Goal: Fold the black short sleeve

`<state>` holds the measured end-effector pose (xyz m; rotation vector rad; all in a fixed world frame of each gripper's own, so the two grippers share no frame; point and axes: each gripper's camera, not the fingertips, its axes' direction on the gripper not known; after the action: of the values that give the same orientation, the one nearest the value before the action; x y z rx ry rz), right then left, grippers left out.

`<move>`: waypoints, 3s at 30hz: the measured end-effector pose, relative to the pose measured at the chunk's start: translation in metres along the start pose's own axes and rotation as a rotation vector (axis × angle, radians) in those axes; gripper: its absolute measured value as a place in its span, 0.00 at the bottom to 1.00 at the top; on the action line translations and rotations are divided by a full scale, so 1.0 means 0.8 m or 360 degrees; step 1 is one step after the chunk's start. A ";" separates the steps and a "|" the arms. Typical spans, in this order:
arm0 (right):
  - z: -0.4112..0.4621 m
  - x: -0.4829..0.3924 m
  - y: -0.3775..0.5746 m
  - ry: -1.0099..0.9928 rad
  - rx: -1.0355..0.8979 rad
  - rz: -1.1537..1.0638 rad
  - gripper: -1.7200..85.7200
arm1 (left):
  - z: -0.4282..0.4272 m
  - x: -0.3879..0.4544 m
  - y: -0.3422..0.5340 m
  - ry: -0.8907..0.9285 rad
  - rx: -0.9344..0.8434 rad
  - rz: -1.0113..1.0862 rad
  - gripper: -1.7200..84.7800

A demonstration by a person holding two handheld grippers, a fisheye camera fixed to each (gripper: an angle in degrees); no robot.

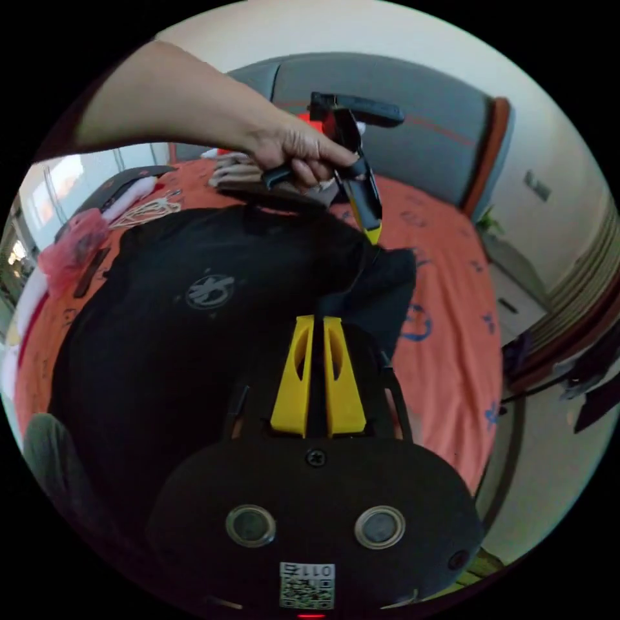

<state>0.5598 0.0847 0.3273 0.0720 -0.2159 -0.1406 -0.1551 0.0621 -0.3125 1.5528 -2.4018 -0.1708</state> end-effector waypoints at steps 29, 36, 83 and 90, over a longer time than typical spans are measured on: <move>-0.027 -0.068 -0.264 -0.0591 0.0107 0.0007 0.08 | -0.470 -0.023 0.737 0.0081 0.0884 -0.1010 0.05; -0.007 -0.229 -0.355 -0.0506 0.0006 -0.0320 0.06 | -0.487 0.082 1.114 -0.0160 0.1596 -0.1873 0.17; 0.321 -0.451 -0.972 -0.1307 -0.0302 -0.0428 0.05 | -0.786 0.371 1.200 -0.1073 0.1003 -0.0872 0.04; 0.354 -0.374 -0.895 -0.0706 -0.0507 -0.0178 0.11 | -0.808 0.393 1.196 -0.0814 0.0939 -0.0870 0.05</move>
<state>0.1147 -0.5943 0.4792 -0.2673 -0.6296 -0.3009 -0.9254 0.2075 0.5920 2.7123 -2.4375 0.0559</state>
